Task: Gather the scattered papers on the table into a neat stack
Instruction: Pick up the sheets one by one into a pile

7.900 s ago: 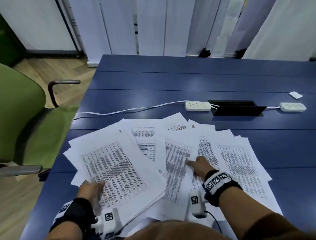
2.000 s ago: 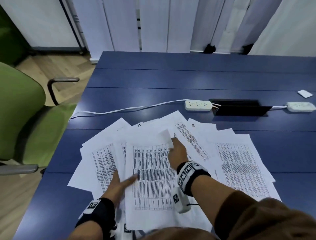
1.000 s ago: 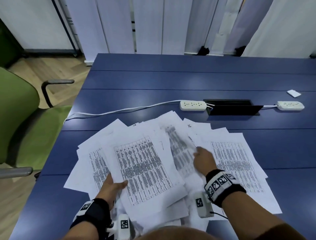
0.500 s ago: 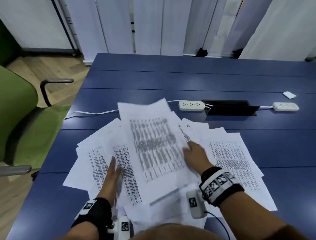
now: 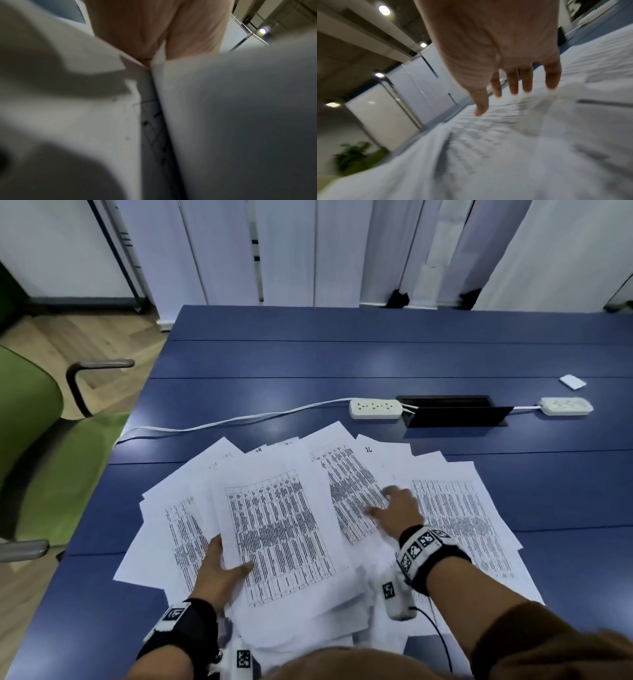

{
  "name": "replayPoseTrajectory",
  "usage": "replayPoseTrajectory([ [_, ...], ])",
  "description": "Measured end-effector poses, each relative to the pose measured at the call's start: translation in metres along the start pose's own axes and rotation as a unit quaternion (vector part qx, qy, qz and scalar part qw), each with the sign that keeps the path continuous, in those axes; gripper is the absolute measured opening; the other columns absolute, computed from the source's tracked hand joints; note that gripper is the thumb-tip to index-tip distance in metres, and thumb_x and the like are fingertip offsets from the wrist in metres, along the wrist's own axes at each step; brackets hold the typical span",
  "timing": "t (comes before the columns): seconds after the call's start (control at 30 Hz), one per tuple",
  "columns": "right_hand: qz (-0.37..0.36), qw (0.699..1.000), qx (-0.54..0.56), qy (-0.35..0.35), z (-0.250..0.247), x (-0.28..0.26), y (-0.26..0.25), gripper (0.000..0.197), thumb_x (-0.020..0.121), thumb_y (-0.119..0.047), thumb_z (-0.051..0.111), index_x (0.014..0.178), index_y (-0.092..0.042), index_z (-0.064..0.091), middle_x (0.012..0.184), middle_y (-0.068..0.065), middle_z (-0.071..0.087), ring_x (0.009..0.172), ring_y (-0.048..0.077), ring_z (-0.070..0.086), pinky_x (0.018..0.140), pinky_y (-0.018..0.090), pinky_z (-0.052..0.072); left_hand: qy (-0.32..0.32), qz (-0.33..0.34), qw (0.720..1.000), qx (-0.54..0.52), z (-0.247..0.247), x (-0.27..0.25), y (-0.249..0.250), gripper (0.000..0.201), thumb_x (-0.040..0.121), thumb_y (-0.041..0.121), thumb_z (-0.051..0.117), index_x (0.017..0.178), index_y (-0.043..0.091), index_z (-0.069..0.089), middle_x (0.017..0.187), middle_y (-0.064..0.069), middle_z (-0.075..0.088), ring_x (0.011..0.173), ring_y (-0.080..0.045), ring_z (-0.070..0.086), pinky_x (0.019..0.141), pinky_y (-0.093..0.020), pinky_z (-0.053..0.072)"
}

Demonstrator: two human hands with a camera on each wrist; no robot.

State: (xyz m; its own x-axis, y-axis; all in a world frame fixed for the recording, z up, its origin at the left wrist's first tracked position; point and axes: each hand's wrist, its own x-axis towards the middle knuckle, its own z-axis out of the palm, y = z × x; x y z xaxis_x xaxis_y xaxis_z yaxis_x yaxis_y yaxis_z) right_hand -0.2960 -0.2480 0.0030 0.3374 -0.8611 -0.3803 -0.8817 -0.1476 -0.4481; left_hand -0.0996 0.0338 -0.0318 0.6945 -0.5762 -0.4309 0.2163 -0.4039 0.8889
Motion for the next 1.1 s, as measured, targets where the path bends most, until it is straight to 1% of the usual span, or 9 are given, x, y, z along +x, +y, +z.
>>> replayPoseTrajectory([
  [0.17,0.078,0.994,-0.077,0.004,-0.016,0.016,0.03,0.103,0.067,-0.06,0.076,0.144,-0.011,0.028,0.145,0.016,0.035,0.136,0.037,0.03,0.103,0.054,0.036,-0.004,-0.062,0.998,-0.018,-0.001,0.005,-0.011,0.064,0.08,0.008,0.077,0.137,0.008,0.047,0.132,-0.01,0.061,0.116,-0.027,0.06,0.107,-0.047,0.041],
  [0.27,0.062,0.996,0.055,-0.012,-0.01,0.018,0.023,0.085,0.073,-0.043,0.079,0.136,-0.005,0.036,0.137,0.019,0.048,0.128,0.037,0.044,0.101,0.044,0.04,0.005,-0.067,0.998,-0.016,0.003,0.005,-0.009,0.044,0.084,-0.004,0.068,0.125,0.005,0.055,0.12,-0.015,0.066,0.105,-0.029,0.064,0.098,-0.042,0.046],
  [0.43,0.065,0.984,0.153,0.07,-0.025,0.02,0.029,0.046,0.094,-0.022,0.06,0.132,0.002,0.05,0.135,0.021,0.054,0.125,0.035,0.05,0.101,0.036,0.039,0.013,-0.069,0.997,-0.014,0.0,0.006,-0.01,0.047,0.086,-0.003,0.066,0.129,0.009,0.051,0.12,-0.017,0.063,0.107,-0.033,0.06,0.101,-0.047,0.043],
  [0.6,0.183,0.973,0.051,0.128,-0.074,0.014,0.101,0.042,0.088,-0.022,0.06,0.126,-0.004,0.056,0.13,0.021,0.055,0.119,0.039,0.051,0.099,0.047,0.044,0.017,-0.058,0.997,-0.04,-0.002,0.008,-0.016,0.06,0.086,-0.002,0.066,0.139,0.014,0.042,0.129,-0.016,0.059,0.119,-0.038,0.054,0.107,-0.056,0.036],
  [0.73,0.275,0.956,-0.085,0.06,-0.082,0.007,0.168,0.063,0.078,-0.037,0.065,0.135,-0.015,0.05,0.139,0.018,0.041,0.127,0.036,0.039,0.102,0.048,0.038,-0.001,-0.041,0.998,-0.045,-0.004,0.004,-0.01,0.084,0.082,-0.001,0.071,0.148,0.031,0.029,0.148,-0.001,0.045,0.134,-0.028,0.043,0.113,-0.054,0.028],
  [0.83,0.283,0.952,-0.093,0.074,-0.078,0.003,0.187,0.091,0.065,-0.054,0.079,0.134,-0.006,0.044,0.137,0.02,0.042,0.129,0.036,0.038,0.099,0.05,0.04,-0.012,-0.02,0.998,-0.063,0.001,-0.002,0.0,0.095,0.081,-0.009,0.067,0.152,0.032,0.02,0.152,0.007,0.036,0.138,-0.021,0.036,0.114,-0.042,0.024],
  [0.93,0.308,0.947,-0.008,0.088,-0.085,0.0,0.185,0.11,0.058,-0.041,0.09,0.139,0.0,0.028,0.142,0.024,0.037,0.13,0.042,0.039,0.101,0.052,0.038,-0.022,0.018,0.997,-0.073,0.015,-0.012,0.015,0.099,0.086,-0.017,0.057,0.154,0.037,0.009,0.149,0.018,0.025,0.136,-0.007,0.026,0.108,-0.03,0.02],
  [1.03,0.28,0.955,0.092,0.024,-0.093,-0.001,0.186,0.096,0.059,-0.027,0.091,0.134,0.0,0.036,0.135,0.023,0.05,0.121,0.041,0.052,0.099,0.05,0.044,-0.023,0.004,0.994,-0.106,0.027,-0.013,0.018,0.105,0.086,-0.02,0.054,0.154,0.04,0.001,0.151,0.023,0.013,0.131,-0.002,0.022,0.106,-0.029,0.019],
  [1.1,0.237,0.969,0.052,0.043,-0.095,-0.003,0.183,0.054,0.064,-0.026,0.086,0.106,-0.009,0.058,0.116,0.018,0.064,0.103,0.036,0.059,0.095,0.049,0.046,-0.04,-0.018,0.993,-0.106,0.025,-0.008,0.007,0.105,0.084,-0.021,0.055,0.154,0.039,0.006,0.154,0.019,0.013,0.133,-0.006,0.024,0.109,-0.034,0.02],
])
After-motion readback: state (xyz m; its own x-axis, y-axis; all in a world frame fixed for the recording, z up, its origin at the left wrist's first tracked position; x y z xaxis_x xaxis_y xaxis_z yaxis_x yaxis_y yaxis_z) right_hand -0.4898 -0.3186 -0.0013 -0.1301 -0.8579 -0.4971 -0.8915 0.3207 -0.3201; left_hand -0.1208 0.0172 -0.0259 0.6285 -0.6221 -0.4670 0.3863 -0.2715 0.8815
